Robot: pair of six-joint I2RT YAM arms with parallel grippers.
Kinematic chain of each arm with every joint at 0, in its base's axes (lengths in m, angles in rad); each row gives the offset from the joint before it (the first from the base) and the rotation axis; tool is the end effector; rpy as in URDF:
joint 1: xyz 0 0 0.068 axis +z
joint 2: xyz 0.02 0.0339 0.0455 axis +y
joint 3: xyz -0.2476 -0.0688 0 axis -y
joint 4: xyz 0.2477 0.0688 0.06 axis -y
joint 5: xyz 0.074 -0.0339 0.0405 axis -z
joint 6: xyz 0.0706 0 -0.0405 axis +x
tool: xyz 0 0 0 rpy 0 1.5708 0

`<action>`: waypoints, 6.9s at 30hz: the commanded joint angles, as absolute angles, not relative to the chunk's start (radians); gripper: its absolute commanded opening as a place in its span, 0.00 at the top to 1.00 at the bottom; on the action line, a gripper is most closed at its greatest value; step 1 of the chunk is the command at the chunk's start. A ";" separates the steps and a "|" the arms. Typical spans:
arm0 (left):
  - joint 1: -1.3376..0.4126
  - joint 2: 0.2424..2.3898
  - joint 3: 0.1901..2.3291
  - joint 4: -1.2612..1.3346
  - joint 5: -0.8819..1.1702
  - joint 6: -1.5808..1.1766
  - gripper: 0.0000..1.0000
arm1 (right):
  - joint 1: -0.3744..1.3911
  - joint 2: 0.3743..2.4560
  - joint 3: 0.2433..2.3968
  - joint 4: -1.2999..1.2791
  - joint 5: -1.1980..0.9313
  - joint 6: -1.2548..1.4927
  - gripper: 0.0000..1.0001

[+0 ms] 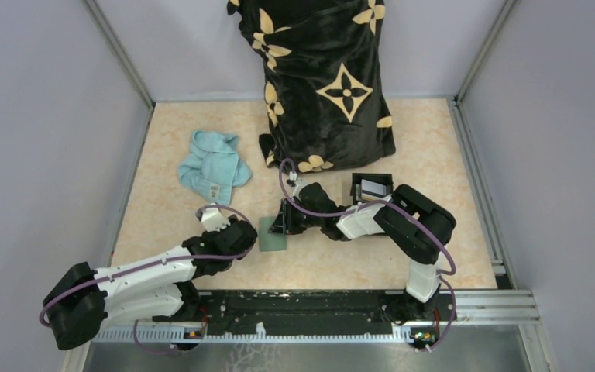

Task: Put the credit cards into the card holder
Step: Close the card holder at the center of the board.

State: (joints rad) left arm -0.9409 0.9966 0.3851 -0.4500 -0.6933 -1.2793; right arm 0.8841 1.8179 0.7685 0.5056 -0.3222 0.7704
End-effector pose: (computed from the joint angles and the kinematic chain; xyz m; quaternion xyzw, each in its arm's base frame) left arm 0.1456 -0.1232 0.1163 -0.2376 0.8828 -0.0660 0.3998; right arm 0.2215 0.3054 0.0957 -0.1275 0.8539 0.4515 0.2254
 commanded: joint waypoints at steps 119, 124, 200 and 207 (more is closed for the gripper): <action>-0.942 1.094 0.529 -0.278 -0.578 -1.043 0.86 | 0.897 1.852 0.769 0.481 -0.253 0.743 0.74; -0.942 1.100 0.525 -0.264 -0.565 -1.038 0.84 | 0.898 1.853 0.770 0.481 -0.254 0.745 0.74; -0.994 1.419 0.705 -0.339 -0.534 -1.058 0.82 | 0.898 1.817 0.643 0.680 -0.243 0.842 0.90; -1.004 1.480 0.758 -0.396 -0.524 -1.055 0.82 | 0.896 1.799 0.624 0.694 -0.238 0.845 0.91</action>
